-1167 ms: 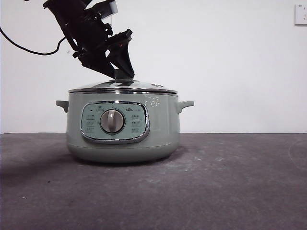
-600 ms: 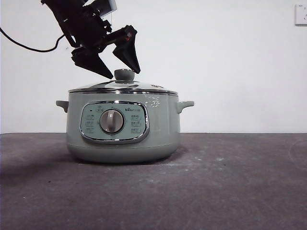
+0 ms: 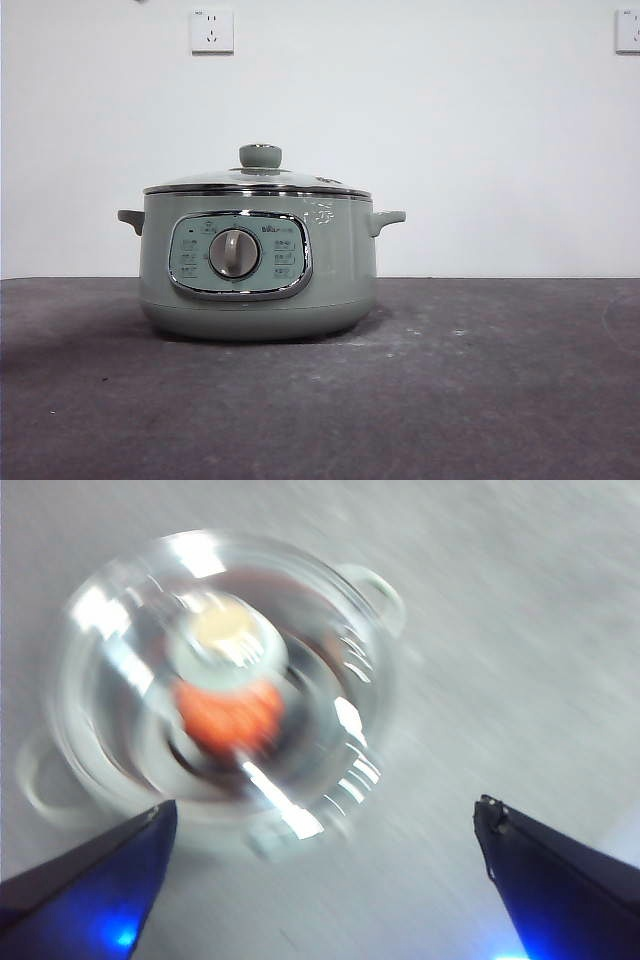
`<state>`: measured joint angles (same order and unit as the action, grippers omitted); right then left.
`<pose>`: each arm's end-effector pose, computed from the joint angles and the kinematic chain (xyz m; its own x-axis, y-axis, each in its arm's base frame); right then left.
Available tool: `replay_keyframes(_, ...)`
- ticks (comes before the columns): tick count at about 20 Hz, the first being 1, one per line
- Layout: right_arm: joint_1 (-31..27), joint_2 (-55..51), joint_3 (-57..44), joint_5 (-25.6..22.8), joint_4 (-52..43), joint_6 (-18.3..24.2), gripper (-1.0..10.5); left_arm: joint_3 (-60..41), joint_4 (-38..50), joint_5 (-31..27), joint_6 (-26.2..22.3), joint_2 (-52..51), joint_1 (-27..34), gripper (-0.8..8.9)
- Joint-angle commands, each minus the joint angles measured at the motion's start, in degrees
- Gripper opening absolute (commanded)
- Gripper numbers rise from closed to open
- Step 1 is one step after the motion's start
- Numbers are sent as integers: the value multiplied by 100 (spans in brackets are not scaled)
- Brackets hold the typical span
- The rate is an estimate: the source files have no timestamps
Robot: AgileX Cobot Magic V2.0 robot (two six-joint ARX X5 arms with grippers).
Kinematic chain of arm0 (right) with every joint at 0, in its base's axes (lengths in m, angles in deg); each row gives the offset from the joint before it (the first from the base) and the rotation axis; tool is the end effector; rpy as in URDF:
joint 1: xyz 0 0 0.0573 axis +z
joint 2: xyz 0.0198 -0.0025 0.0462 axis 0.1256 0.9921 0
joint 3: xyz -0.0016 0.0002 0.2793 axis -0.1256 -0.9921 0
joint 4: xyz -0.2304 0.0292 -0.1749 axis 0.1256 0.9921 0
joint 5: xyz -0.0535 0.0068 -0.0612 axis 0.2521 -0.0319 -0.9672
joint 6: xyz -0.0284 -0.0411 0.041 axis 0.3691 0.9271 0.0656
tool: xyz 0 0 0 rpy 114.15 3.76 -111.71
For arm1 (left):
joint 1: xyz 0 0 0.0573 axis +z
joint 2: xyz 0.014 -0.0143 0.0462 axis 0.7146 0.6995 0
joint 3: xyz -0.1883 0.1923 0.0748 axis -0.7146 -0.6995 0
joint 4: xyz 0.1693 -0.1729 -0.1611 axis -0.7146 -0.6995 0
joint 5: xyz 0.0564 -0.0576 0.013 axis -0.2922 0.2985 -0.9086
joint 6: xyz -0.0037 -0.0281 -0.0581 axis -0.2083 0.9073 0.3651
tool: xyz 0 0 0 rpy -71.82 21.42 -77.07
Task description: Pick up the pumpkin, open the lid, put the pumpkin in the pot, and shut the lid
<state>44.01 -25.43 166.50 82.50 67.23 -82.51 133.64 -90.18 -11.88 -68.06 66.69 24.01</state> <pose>0.1370 0.1100 0.5005 0.5252 0.5551 -0.6450 -0.6503 0.7507 0.1165 0.2740 -0.1231 0.4570 0.4865 -0.5104 -0.7091 0.6354 0.7638 -0.1138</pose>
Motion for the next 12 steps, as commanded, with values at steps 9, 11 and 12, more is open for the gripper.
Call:
replay_keyframes(9, 20, 262, -17, 1056, 98, 297, -7, 44, -907, 278, -175, -789, -22, -8)
replay_keyframes(11, 15, 289, -17, 1047, 87, 295, 1, 44, -898, 275, -173, -789, -22, -8)
replay_keyframes(12, 11, 291, -17, 1040, 87, 289, 1, 44, -901, 273, -173, -789, -22, -8)
